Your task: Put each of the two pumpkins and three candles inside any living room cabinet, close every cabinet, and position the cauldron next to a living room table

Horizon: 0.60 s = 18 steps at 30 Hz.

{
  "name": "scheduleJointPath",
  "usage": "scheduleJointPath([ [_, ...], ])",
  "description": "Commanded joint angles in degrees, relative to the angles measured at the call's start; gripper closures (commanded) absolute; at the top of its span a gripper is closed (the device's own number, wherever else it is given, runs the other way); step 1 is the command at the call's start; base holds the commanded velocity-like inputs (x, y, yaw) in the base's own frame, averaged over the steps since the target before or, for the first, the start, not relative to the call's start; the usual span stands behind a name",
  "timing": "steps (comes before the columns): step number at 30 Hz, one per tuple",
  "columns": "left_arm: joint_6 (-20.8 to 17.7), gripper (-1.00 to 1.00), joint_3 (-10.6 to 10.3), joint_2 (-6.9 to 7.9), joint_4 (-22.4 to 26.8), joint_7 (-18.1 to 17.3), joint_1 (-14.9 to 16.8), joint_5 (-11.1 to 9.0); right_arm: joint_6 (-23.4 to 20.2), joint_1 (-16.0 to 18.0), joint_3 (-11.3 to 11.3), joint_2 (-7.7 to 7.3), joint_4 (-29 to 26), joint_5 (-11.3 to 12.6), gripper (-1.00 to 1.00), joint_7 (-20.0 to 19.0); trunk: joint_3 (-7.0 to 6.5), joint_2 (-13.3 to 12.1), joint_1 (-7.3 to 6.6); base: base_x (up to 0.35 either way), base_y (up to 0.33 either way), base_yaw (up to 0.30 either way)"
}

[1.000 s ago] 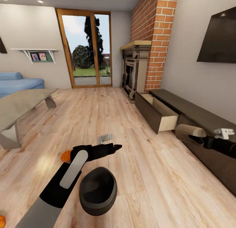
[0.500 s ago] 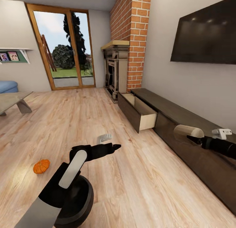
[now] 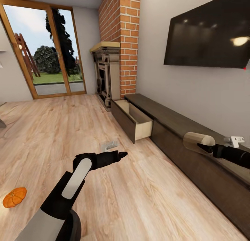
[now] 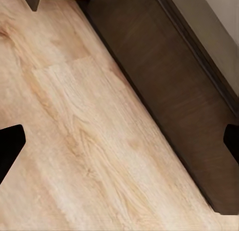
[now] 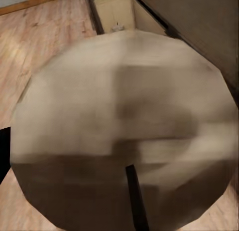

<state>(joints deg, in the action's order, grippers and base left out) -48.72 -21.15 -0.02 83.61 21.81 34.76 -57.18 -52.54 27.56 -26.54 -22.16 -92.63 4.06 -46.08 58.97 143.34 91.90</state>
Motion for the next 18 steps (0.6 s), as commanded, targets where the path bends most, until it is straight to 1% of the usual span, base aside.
scheduleJointPath([
  [1, -0.1, -1.00, 0.0, 0.01, 0.1, 0.6, 0.0, -0.6, -0.6, 0.0, 0.0, 0.00, 0.0, 0.8, 1.00, 0.1, 0.06, 0.0, 0.02, 0.296, -0.209, -0.039],
  [5, -0.1, -1.00, 0.0, 0.01, 0.0, 0.6, 0.0, -0.5, -0.6, 0.0, 0.1, 0.01, 0.0, 0.8, 1.00, 0.1, 0.06, 0.0, 0.02, 0.270, -0.236, -0.020],
  [8, -0.1, -1.00, 0.0, -0.06, 0.0, 0.6, 0.0, -0.5, -0.6, 0.0, 0.1, 0.01, 0.0, 0.8, 1.00, 0.1, 0.07, 0.0, 0.02, 0.136, -0.300, -0.005],
  [12, -0.1, -1.00, 0.0, -0.11, -0.1, 0.6, 0.0, -0.5, -0.6, 0.0, 0.1, 0.01, 0.0, 0.8, 1.00, 0.1, 0.07, 0.0, 0.02, 0.058, -0.324, -0.002],
  [18, -0.1, -1.00, 0.0, -0.12, -0.2, 0.6, 0.0, -0.5, -0.6, 0.0, 0.8, 0.01, 0.0, 0.8, 1.00, 0.1, 0.07, 0.0, 0.02, 0.015, -0.338, -0.001],
])
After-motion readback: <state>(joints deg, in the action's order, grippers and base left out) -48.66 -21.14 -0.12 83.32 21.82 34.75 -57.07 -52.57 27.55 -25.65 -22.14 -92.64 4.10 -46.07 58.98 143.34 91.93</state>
